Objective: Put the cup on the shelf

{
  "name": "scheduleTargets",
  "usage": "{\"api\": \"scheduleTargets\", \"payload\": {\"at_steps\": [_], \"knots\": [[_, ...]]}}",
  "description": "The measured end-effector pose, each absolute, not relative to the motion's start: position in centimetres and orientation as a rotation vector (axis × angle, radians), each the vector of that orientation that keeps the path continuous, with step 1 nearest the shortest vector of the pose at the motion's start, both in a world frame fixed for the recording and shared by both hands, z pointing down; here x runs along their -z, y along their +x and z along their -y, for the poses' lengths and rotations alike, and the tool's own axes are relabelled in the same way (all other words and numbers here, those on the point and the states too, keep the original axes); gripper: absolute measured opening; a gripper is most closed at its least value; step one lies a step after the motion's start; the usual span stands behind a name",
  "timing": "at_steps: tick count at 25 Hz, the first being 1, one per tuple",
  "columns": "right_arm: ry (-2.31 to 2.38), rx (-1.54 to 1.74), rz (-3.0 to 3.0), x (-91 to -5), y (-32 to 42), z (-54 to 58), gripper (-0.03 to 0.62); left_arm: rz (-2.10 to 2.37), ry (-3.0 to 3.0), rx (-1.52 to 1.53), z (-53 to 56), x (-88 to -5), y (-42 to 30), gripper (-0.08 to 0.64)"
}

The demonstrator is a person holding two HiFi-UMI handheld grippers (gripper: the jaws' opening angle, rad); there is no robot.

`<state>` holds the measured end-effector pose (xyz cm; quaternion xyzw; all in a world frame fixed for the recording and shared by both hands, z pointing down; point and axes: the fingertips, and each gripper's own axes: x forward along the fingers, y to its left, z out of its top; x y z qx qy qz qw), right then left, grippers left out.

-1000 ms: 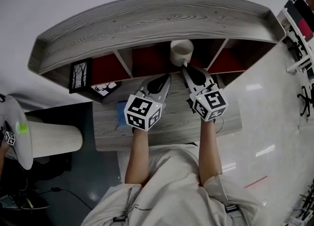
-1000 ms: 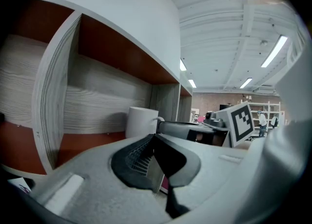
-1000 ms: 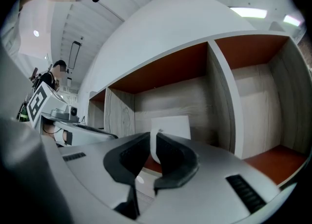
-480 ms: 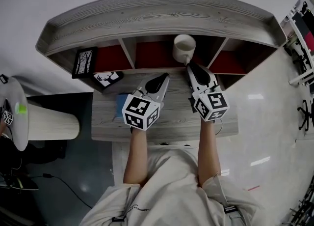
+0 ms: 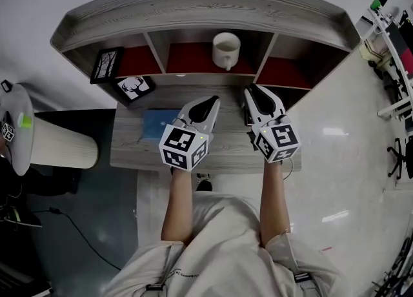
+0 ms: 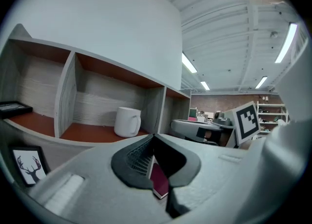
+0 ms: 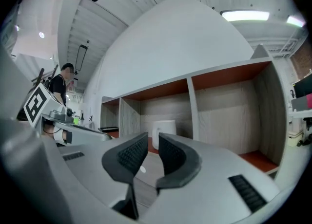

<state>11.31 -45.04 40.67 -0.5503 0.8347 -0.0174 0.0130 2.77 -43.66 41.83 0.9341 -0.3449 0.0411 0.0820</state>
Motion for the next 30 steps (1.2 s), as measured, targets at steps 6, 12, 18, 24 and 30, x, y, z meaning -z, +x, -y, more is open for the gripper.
{"api": "scheduleTargets", "payload": {"at_steps": [6, 12, 18, 24, 30], "knots": [[-1.728, 0.043, -2.565, -40.1, 14.3, 40.3, 0.061, 1.092, 2.768, -0.114, 39.6, -41.7, 4.2, 0.009], [-1.701, 0.043, -2.564, -39.7, 15.9, 35.7, 0.052, 1.214, 2.738, -0.094, 35.4, -41.1, 4.3, 0.009], [-1.65, 0.058, -2.601, -40.4, 15.9, 31.5, 0.041, 1.272, 2.714, -0.127, 30.6, -42.0, 4.3, 0.009], [-1.595, 0.071, -2.628, -41.2, 15.7, 27.9, 0.03, 1.366, 2.662, -0.08, 26.4, -42.3, 3.1, 0.009], [-1.581, 0.093, -2.68, -43.3, 15.6, 25.7, 0.021, 1.442, 2.63, -0.103, 23.9, -42.9, 2.6, 0.009]]}}
